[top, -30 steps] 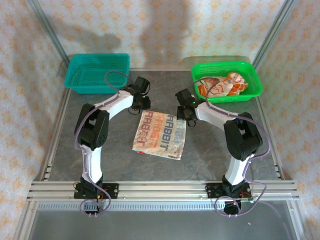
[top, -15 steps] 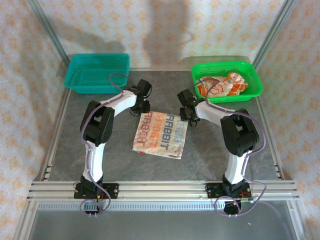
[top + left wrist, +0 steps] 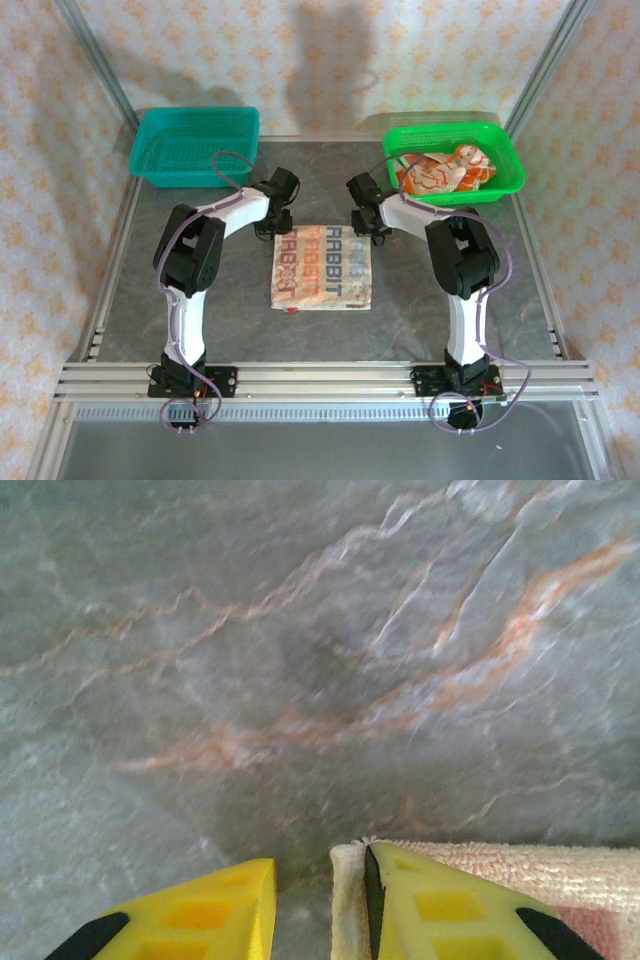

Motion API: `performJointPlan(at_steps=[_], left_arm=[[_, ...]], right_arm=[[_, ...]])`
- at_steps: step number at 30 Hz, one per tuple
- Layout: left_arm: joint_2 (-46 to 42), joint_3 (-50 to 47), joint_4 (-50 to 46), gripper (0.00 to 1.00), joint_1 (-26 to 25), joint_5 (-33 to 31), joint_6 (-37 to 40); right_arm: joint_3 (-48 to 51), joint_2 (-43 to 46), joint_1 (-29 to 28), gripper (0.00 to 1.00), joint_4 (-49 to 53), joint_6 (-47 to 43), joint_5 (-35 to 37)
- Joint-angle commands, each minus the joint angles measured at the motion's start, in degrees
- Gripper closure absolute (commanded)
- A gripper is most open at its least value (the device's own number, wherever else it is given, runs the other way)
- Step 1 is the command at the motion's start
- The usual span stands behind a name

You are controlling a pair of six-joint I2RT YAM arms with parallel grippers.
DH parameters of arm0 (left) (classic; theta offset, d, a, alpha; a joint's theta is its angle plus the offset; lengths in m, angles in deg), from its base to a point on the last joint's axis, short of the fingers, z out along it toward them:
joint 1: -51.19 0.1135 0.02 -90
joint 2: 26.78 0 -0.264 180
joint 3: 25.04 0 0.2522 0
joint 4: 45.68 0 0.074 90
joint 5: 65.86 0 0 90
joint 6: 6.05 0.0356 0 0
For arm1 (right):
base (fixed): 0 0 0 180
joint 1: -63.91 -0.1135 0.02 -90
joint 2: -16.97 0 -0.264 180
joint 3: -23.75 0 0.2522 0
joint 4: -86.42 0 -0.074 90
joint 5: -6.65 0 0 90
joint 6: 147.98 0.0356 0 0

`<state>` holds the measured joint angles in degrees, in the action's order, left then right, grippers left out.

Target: Fold and stack the towels

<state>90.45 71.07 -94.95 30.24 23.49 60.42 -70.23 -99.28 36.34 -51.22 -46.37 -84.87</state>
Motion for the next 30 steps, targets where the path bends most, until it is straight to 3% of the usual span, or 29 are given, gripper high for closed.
performJointPlan(at_steps=[1,15,30], left_arm=[[-1.83,-2.44,-2.51,0.70,0.91,-1.72,-1.42],[-2.73,1.57,-1.59,0.69,3.02,6.52,-2.49],[1.18,0.46,-0.81,0.72,3.02,8.64,-2.55]], right_arm=[[-2.76,-1.48,0.43,0.74,3.01,-1.66,0.73],[-4.87,0.07,0.80,0.75,3.94,0.01,-1.44],[-8.07,-3.81,1.44,0.79,5.33,0.07,-4.35]])
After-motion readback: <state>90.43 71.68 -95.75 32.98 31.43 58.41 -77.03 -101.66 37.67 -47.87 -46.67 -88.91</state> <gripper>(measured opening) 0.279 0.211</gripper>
